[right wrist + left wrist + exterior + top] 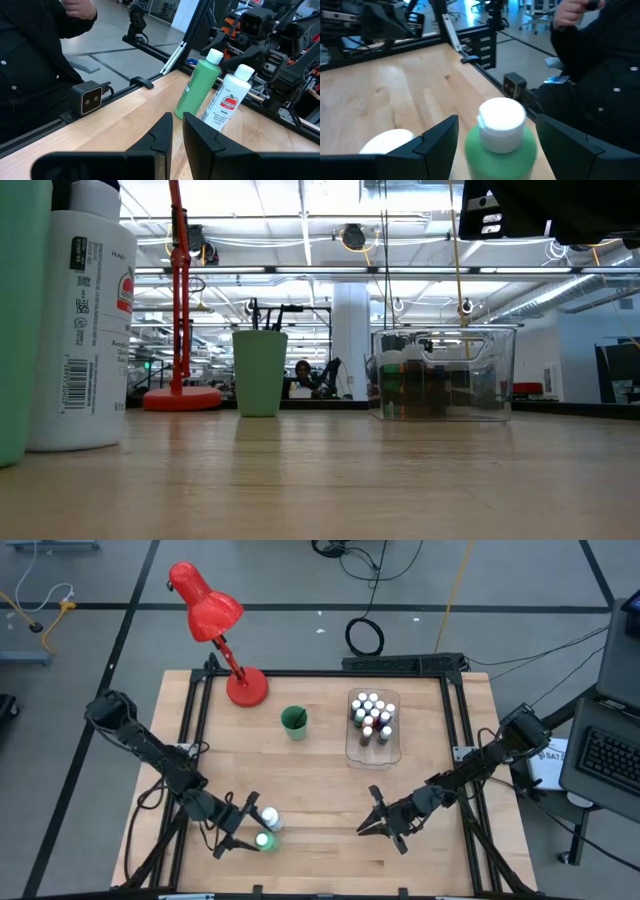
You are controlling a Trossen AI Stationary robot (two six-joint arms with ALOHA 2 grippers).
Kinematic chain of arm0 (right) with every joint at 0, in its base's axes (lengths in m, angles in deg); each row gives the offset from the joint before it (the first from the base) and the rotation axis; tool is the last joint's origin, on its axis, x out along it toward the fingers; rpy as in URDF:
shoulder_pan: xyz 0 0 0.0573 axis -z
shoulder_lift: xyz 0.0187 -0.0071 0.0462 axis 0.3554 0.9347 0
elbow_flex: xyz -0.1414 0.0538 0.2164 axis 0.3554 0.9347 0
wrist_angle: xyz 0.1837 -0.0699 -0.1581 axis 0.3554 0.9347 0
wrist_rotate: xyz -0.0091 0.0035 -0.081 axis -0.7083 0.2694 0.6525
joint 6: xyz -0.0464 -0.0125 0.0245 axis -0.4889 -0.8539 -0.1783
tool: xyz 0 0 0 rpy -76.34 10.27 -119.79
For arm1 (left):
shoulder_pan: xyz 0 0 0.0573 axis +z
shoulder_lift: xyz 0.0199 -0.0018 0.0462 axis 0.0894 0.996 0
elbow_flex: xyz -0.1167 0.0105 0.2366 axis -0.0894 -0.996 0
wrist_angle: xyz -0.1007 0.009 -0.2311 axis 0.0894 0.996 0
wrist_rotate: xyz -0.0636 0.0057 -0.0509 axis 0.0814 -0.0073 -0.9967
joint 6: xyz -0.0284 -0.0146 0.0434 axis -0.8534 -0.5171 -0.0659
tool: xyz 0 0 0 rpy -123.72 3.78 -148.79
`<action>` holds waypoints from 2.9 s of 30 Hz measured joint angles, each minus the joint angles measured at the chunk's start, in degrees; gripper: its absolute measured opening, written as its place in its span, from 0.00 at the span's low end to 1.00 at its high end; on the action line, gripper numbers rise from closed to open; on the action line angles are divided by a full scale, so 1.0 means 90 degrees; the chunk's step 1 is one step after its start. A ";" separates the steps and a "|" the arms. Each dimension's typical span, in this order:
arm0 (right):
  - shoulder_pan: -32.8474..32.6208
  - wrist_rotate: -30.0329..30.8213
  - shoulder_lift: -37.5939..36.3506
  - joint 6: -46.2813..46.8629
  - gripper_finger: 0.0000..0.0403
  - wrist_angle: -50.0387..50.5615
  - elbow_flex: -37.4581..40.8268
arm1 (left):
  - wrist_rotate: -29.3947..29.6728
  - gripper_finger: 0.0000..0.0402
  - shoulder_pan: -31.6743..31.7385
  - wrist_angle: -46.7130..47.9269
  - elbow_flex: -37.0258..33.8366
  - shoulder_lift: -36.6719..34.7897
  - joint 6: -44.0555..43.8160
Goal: Pick & Place Paint Supplies
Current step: Put the green paint bottle into the transparent bin
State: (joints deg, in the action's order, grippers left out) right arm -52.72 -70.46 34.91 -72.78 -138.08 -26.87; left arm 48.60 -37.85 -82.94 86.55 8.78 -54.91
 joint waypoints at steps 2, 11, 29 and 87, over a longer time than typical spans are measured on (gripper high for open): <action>0.0000 0.0001 0.0000 0.0000 0.08 0.0000 0.0000 | -0.0133 0.64 0.0000 -0.0011 0.0000 0.0000 -0.0001; 0.0000 0.0000 0.0000 0.0000 0.08 -0.0002 0.0000 | -0.0331 0.37 0.0039 -0.0272 0.0002 0.0000 0.0002; 0.0000 0.0000 0.0000 0.0000 0.08 -0.0002 0.0000 | -0.0489 0.50 0.0233 0.0011 0.0002 -0.0001 -0.0262; -0.0380 0.0910 -0.0056 -0.0011 0.08 -0.0832 -0.0005 | -0.2093 0.23 0.4937 0.1822 0.4804 0.1338 0.0130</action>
State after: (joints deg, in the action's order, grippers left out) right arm -56.14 -62.27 34.41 -72.89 -145.56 -26.91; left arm 29.77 6.58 -66.54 129.78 20.83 -53.74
